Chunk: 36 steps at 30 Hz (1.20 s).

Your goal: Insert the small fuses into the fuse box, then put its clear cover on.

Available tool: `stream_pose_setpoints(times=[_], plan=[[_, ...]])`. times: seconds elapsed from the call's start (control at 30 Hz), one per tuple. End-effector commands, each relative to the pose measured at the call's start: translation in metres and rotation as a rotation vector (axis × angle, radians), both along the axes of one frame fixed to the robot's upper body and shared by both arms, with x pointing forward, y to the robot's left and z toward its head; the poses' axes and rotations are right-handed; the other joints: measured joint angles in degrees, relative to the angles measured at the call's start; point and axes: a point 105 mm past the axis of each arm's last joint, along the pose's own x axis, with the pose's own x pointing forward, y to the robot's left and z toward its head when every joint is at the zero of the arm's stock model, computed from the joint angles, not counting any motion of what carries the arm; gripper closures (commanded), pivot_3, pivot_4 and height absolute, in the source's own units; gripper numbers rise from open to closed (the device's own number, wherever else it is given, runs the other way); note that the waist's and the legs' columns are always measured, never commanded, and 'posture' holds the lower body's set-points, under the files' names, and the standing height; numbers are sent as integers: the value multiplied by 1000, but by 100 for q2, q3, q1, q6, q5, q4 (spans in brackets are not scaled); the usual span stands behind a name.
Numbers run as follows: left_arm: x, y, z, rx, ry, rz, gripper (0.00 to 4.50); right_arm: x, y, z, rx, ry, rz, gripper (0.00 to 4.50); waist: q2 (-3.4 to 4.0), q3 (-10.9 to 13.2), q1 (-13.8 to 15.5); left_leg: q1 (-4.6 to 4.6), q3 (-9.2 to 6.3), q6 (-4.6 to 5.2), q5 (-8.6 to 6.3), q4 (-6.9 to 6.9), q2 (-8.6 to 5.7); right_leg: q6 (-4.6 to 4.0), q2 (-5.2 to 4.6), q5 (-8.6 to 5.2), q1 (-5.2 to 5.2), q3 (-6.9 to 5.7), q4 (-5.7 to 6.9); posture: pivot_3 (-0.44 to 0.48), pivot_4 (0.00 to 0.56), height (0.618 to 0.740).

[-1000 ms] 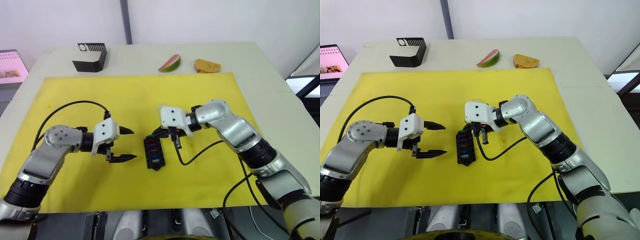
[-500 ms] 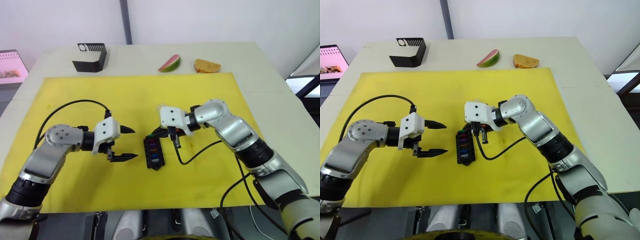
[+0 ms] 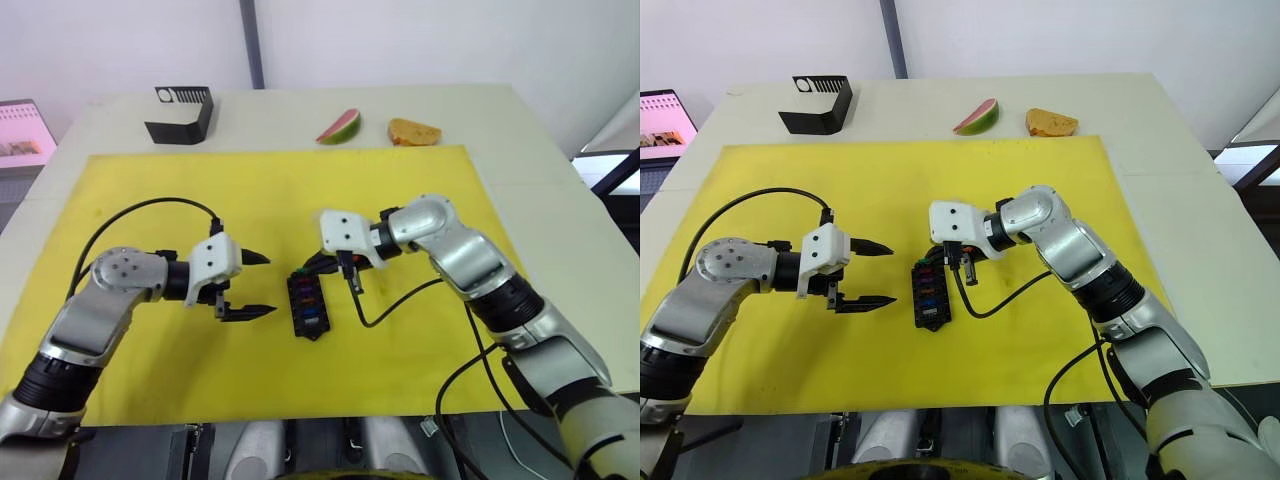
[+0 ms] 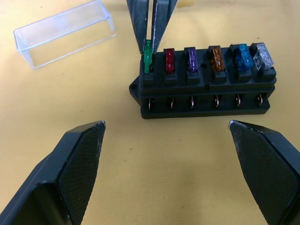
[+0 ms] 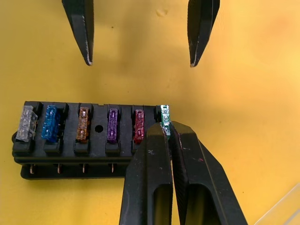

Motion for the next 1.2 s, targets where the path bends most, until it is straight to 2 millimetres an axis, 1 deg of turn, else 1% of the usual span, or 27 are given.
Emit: stream_pose_setpoints(times=[0.03,0.27,0.57,0.87,1.2], plan=[[0,-4,8,-6,-36,-18,66,-1,4,19,30,-56,28,4500,0,0,1,0,0,0,0,0,0,0,0,0,0,0,0,0,150,740],[0,-5,9,-4,-39,-23,66,-2,4,17,27,-50,34,4500,0,0,0,0,0,-2,1,0,0,0,0,0,0,0,1,0,150,740],[0,-8,10,-7,-47,-29,66,-1,4,9,13,-33,24,4500,0,0,-2,0,0,-4,2,1,0,0,0,0,0,0,2,0,150,740],[0,-8,8,-4,-51,-28,66,-5,4,11,12,-28,42,4500,0,0,0,0,0,-7,4,2,-1,0,0,0,0,0,3,0,150,740],[0,-9,9,-3,-55,-32,66,-2,5,7,8,-25,25,4500,0,0,0,0,0,-7,4,3,-1,0,0,0,0,0,4,0,150,740]])
